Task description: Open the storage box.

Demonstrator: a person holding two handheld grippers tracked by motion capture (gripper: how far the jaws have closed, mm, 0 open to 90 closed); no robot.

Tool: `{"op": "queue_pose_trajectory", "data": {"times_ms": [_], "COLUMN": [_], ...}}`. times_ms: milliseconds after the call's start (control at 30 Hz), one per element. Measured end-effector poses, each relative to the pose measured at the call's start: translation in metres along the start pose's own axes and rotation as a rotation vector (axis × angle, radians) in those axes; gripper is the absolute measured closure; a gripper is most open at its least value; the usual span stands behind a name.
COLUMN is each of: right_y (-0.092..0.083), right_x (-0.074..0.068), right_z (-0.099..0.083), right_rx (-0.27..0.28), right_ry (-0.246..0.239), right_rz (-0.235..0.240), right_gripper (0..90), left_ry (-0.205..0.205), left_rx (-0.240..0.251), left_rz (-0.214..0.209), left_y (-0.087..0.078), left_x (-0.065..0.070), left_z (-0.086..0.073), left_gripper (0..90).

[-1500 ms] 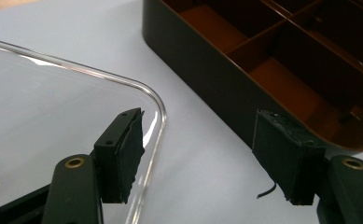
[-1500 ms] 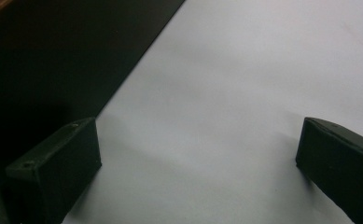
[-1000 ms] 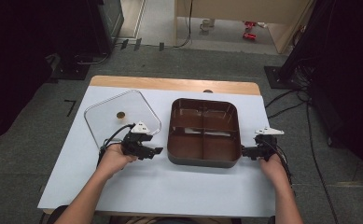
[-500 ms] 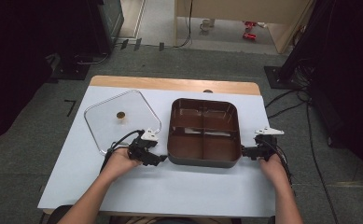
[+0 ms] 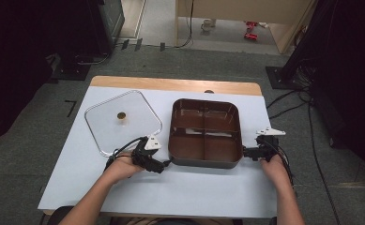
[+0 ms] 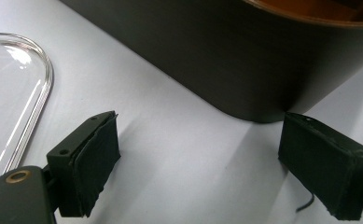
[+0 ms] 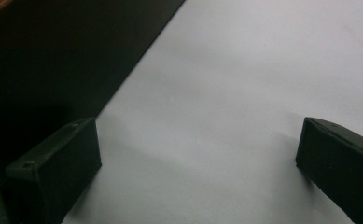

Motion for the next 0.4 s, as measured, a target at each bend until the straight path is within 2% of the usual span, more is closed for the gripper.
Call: {"op": "queue_pose_trajectory", "data": {"times_ms": [233,400], "right_y": [0.0,0.0], "right_x": [0.0,0.0001], "right_z": [0.0,0.0], "right_rx": [0.0,0.0], "right_ry": [-0.001,-0.001], "right_rz": [0.0,0.0], "right_gripper": [0.0,0.0], "left_ry": [0.001,-0.026], "left_rx": [0.018,0.014], "left_rz": [0.006,0.038], "left_y": [-0.0003,-0.0012], "left_x": [0.0004,0.0022], "left_z": [-0.0016,-0.0024], "left_gripper": [11.8,10.6]}}
Point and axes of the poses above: each handheld gripper's, and its own axes: y roughly forward along the jaws, z roughly out of its top, x roughly to its right, the point moved 5 cm from there along y, roughly forward along the jaws, and after that the axes turned 7 degrees about z, right-handed, at the moved point
